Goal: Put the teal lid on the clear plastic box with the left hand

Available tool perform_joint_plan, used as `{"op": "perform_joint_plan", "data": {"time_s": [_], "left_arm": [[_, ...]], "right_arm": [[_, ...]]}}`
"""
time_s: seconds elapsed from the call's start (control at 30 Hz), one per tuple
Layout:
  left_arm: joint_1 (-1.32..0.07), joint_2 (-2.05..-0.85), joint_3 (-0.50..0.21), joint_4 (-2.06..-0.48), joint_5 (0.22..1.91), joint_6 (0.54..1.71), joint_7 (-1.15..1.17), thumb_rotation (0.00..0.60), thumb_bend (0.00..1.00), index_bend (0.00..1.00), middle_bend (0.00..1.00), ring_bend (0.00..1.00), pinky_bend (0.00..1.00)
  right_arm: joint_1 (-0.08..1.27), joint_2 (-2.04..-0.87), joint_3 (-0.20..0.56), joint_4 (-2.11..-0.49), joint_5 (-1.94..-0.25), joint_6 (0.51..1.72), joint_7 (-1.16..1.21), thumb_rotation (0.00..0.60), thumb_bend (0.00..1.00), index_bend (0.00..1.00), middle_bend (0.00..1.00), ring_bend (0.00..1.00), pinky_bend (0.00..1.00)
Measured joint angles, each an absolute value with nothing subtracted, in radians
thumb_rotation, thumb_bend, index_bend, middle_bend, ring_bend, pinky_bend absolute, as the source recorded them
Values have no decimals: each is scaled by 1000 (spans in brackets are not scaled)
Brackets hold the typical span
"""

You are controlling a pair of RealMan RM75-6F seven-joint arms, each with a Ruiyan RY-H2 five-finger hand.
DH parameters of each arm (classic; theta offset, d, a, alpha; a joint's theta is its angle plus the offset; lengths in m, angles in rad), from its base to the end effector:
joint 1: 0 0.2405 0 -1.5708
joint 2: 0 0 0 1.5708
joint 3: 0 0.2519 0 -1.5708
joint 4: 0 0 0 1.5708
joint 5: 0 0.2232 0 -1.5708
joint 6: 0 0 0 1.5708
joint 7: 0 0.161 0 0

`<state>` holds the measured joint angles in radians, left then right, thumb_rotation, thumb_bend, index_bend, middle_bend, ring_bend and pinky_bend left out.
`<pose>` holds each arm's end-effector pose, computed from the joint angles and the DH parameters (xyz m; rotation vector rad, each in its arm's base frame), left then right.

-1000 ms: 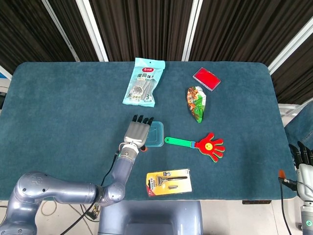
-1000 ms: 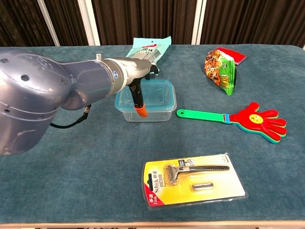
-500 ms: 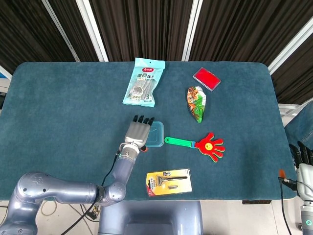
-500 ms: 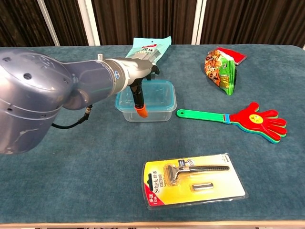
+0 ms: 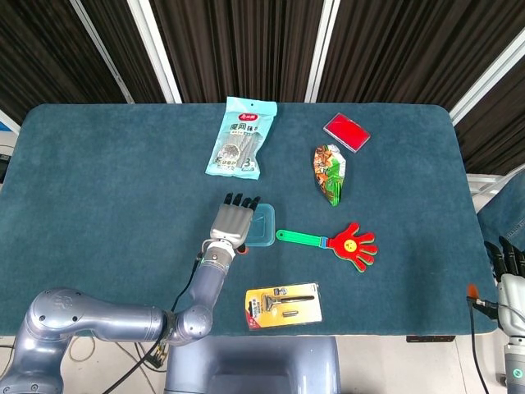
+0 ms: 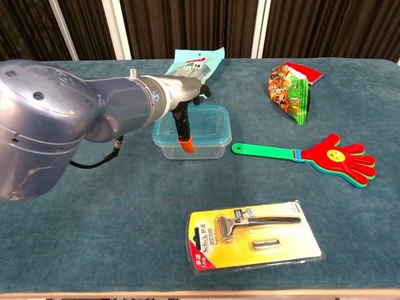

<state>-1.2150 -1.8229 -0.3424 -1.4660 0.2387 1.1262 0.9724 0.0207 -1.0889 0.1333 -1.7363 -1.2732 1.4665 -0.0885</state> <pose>-0.0039 0.3694 -0.1056 -1.8559 -1.0147 -0.6201 -0.3282 -0.1910 0.1638 1.1363 -1.0039 0.7926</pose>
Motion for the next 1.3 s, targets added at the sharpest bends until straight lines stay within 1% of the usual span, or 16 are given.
{"op": "perform_joint_plan", "data": {"time_s": [0.6, 1.3], "left_arm": [[-1214, -1826, -340, -1466, 239, 1134, 976, 600, 101, 0, 108, 0, 0], [-1210, -1819, -332, -1499, 265, 1180, 997, 600, 101, 0, 103, 0, 0]], "right_arm": [[21, -1090, 134, -1736, -1269, 1468, -93, 600, 407, 130, 29, 27, 0], [21, -1092, 134, -1738, -1264, 1469, -101, 600, 407, 131, 29, 27, 0]]}}
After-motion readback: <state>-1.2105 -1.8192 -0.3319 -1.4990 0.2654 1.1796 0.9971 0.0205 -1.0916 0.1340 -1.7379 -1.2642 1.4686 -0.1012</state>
